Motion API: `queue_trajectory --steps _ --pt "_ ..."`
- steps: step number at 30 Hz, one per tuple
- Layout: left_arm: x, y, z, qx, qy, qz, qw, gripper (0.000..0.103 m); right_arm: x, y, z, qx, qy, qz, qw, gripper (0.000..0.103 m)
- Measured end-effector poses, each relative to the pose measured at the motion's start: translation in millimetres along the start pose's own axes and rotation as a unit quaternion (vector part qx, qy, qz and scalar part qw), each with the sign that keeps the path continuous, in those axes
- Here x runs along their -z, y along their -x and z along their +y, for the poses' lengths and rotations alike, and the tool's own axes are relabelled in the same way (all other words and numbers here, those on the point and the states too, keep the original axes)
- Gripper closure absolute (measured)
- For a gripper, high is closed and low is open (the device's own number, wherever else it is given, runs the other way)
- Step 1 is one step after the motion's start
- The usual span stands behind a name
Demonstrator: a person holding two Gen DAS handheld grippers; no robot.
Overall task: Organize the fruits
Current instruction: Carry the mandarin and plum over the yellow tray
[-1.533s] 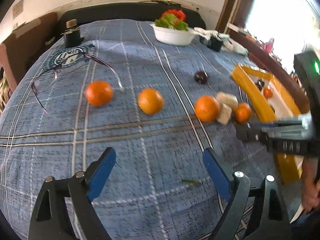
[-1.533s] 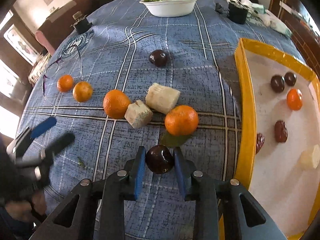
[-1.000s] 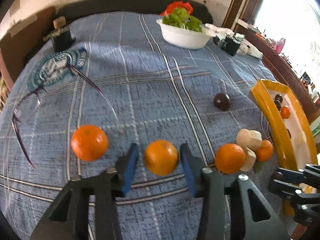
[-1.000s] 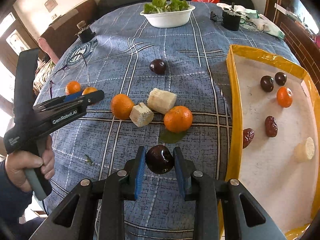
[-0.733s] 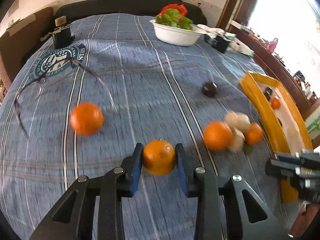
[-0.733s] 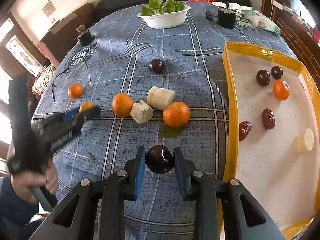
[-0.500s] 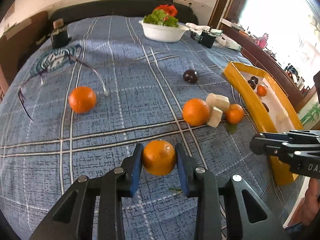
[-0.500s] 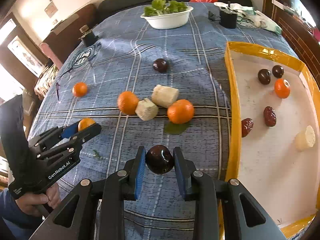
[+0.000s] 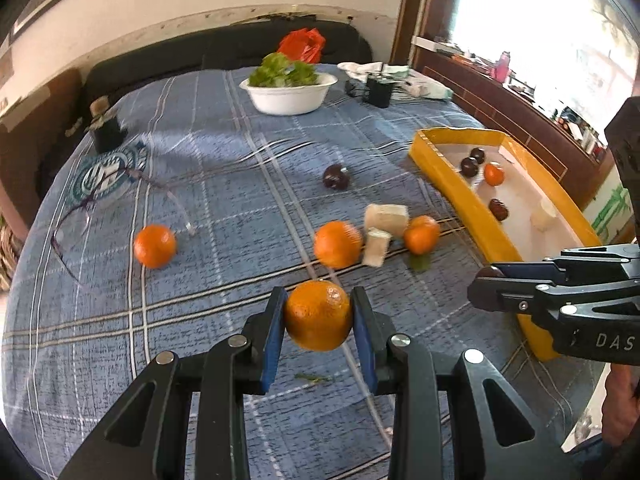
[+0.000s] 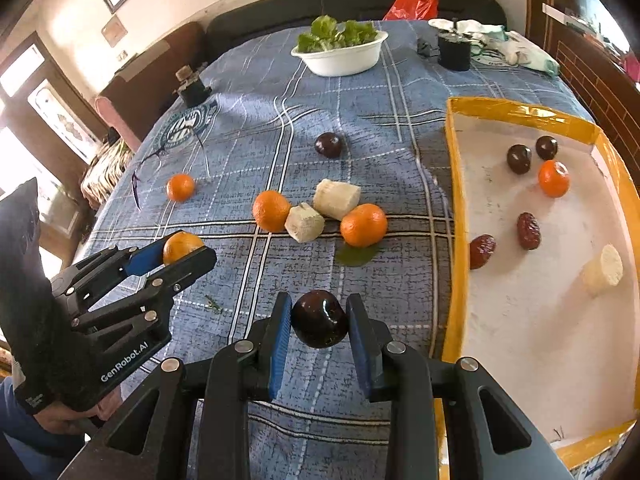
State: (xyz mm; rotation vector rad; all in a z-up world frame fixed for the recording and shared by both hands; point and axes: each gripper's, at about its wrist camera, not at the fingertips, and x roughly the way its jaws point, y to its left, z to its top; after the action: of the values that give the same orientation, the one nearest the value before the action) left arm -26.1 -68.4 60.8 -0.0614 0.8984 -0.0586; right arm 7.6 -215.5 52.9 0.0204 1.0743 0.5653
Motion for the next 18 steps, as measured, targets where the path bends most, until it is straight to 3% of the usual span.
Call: queue_trajectory --steps 10,18 --pt "-20 1 -57 0.026 -0.069 -0.005 0.9973 0.072 11 31 -43 0.005 -0.063 -0.033 0.997 0.072" --pt "-32 -5 -120 0.073 -0.117 -0.006 0.9905 0.072 29 54 -102 0.032 -0.149 -0.051 0.987 0.072"
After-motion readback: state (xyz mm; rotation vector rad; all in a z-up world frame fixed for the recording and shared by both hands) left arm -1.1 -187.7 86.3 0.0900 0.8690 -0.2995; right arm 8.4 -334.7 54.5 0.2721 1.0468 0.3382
